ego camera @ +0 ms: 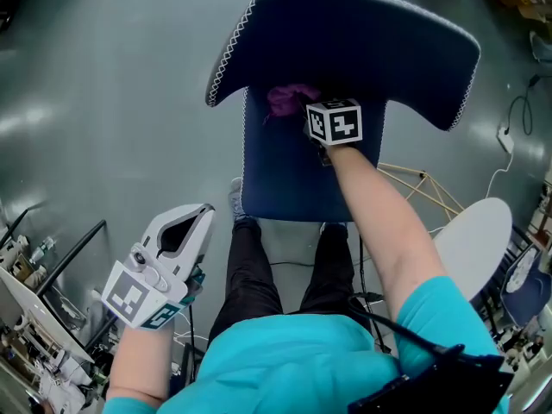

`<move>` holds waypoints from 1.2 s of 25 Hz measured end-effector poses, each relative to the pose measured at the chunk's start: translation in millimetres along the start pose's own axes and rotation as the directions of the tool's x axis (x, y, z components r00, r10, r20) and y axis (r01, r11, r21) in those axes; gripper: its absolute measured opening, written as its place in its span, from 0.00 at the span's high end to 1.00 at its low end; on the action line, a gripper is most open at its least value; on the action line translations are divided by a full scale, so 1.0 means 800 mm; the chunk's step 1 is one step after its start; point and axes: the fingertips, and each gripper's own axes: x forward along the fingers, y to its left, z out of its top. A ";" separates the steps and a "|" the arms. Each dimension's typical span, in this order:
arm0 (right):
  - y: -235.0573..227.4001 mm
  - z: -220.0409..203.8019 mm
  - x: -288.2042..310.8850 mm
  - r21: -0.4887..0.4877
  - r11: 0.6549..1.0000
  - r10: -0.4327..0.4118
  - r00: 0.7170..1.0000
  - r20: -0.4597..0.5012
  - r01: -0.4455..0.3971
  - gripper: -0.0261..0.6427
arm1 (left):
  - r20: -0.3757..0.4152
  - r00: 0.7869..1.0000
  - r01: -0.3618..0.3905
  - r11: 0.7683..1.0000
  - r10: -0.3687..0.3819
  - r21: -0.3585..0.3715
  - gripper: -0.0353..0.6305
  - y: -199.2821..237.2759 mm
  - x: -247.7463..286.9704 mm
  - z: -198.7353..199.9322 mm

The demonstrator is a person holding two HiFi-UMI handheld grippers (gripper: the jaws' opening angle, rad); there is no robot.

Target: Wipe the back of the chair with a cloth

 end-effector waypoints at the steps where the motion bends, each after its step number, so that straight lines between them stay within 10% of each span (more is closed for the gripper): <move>1: -0.005 -0.002 -0.003 0.001 1.000 -0.004 1.000 0.000 0.004 0.84 | -0.002 1.000 0.005 1.000 -0.005 0.003 0.94 -0.003 0.004 0.000; 30: -0.216 -0.060 -0.124 0.118 0.983 -0.147 0.988 0.038 0.141 0.84 | -0.081 0.989 0.128 0.990 -0.124 0.052 0.94 -0.110 0.148 -0.004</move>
